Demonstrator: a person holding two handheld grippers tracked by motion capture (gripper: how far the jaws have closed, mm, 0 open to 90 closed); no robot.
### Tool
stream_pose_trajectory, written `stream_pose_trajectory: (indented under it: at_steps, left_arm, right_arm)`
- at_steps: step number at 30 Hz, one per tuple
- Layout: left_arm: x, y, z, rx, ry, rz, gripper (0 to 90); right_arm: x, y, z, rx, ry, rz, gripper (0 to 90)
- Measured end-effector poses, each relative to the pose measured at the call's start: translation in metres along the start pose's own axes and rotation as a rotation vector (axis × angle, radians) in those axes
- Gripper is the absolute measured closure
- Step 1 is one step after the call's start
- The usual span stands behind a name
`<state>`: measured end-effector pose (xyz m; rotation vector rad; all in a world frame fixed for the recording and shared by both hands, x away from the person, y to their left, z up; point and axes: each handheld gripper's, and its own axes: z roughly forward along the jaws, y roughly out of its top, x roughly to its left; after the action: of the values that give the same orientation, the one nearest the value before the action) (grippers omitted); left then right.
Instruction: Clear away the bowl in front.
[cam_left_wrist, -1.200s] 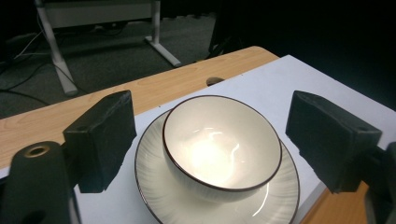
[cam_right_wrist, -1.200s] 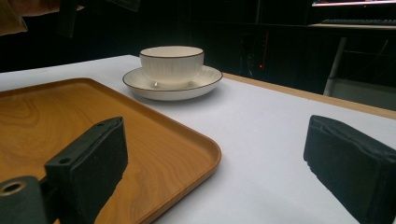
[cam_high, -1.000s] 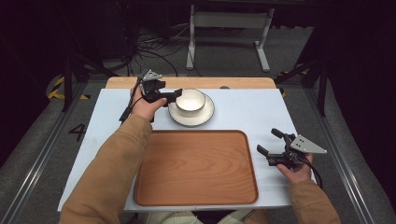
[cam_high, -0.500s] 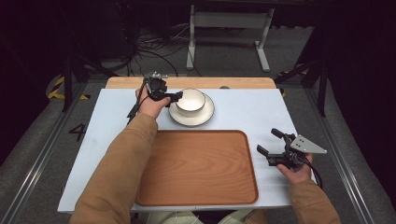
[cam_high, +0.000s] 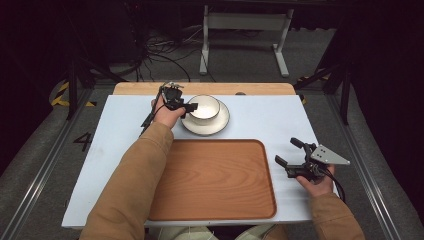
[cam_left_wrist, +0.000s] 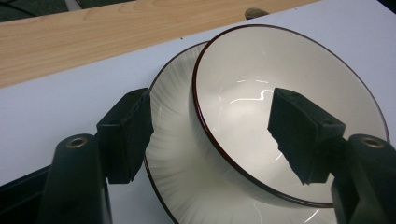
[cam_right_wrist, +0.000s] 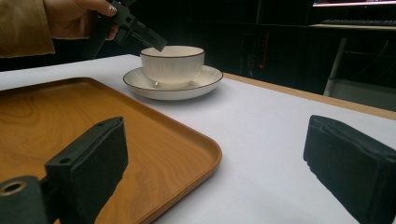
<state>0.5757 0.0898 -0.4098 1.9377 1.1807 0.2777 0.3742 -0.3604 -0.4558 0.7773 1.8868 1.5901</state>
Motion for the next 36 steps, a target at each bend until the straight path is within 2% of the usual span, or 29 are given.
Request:
stream_pose_trajectory:
  at_steps: [12, 17, 19, 23, 27, 34, 36]
  left_arm:
    - [-0.001, -0.003, 0.012, 0.053, -0.016, -0.042, 45.0]
    - [-0.003, -0.004, 0.016, 0.083, -0.025, -0.07, 54.2]
    - [-0.004, -0.005, 0.018, 0.104, -0.015, -0.06, 56.2]
    - [-0.006, -0.004, 0.019, 0.108, 0.004, -0.077, 57.8]
    - [-0.006, -0.004, 0.02, 0.101, 0.008, -0.104, 64.7]
    - [-0.011, -0.003, 0.023, 0.087, 0.042, -0.1, 80.8]
    - [-0.011, -0.003, 0.024, 0.091, 0.04, -0.106, 82.1]
  right_arm:
    - [0.0, 0.0, -0.001, -0.01, -0.002, -0.005, 6.7]
    - [0.0, -0.001, -0.001, -0.013, -0.002, -0.005, 6.7]
    - [0.0, -0.001, -0.001, -0.015, -0.002, -0.004, 6.7]
    - [0.0, -0.001, -0.001, -0.016, -0.002, -0.003, 6.7]
    - [0.0, -0.001, -0.002, -0.016, -0.002, -0.002, 6.7]
    - [0.0, -0.001, -0.002, -0.019, -0.003, -0.002, 6.7]
    - [0.0, -0.001, -0.002, -0.019, -0.003, -0.002, 6.6]
